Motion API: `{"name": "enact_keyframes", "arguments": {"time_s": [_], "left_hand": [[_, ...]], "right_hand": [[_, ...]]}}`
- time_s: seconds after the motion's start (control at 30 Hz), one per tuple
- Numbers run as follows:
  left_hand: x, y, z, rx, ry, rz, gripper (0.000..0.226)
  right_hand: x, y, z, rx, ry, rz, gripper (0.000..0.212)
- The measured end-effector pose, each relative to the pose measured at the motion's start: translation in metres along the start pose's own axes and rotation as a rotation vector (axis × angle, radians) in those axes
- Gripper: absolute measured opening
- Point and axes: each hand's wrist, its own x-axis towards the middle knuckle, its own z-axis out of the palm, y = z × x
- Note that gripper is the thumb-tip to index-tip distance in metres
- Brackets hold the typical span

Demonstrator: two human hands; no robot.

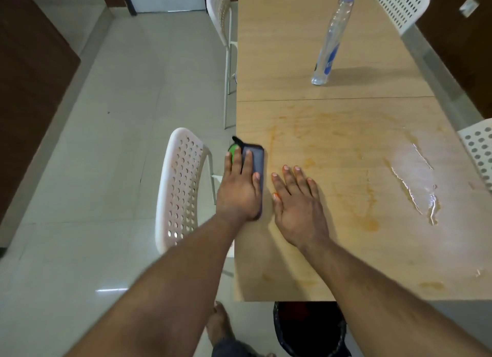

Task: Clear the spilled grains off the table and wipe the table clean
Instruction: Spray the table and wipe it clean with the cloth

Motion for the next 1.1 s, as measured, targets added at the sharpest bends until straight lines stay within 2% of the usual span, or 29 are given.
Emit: {"name": "enact_keyframes", "arguments": {"time_s": [0.13,0.3,0.43,0.53,0.63,0.83,0.97,1.1], "left_hand": [[0.009,0.007,-0.004,0.009,-0.039,-0.045,0.063],[-0.115,0.011,0.009,-0.091,0.044,-0.031,0.064],[-0.199,0.019,0.015,-0.089,0.033,-0.033,0.063],[-0.195,0.014,0.015,-0.045,0.033,-0.009,0.065],[-0.154,0.002,0.014,-0.020,0.043,0.083,0.065],[-0.080,-0.001,0.010,-0.130,0.036,-0.023,0.066],[-0.126,0.001,0.017,-0.185,0.076,-0.048,0.063],[-0.195,0.013,0.020,-0.143,0.057,-0.053,0.063]], "right_hand": [[0.000,0.002,-0.001,0.011,0.009,-0.004,0.059],[-0.001,0.000,-0.007,0.006,-0.008,0.003,0.059],[-0.006,-0.003,-0.008,0.001,-0.019,0.000,0.059],[-0.008,-0.006,-0.008,0.010,-0.005,0.010,0.059],[-0.004,-0.006,-0.005,0.010,0.006,0.015,0.059],[-0.007,-0.001,0.002,0.023,0.038,0.004,0.059],[-0.008,-0.003,-0.002,0.008,0.033,0.013,0.059],[-0.009,-0.003,-0.005,-0.004,0.020,0.011,0.060]]}}
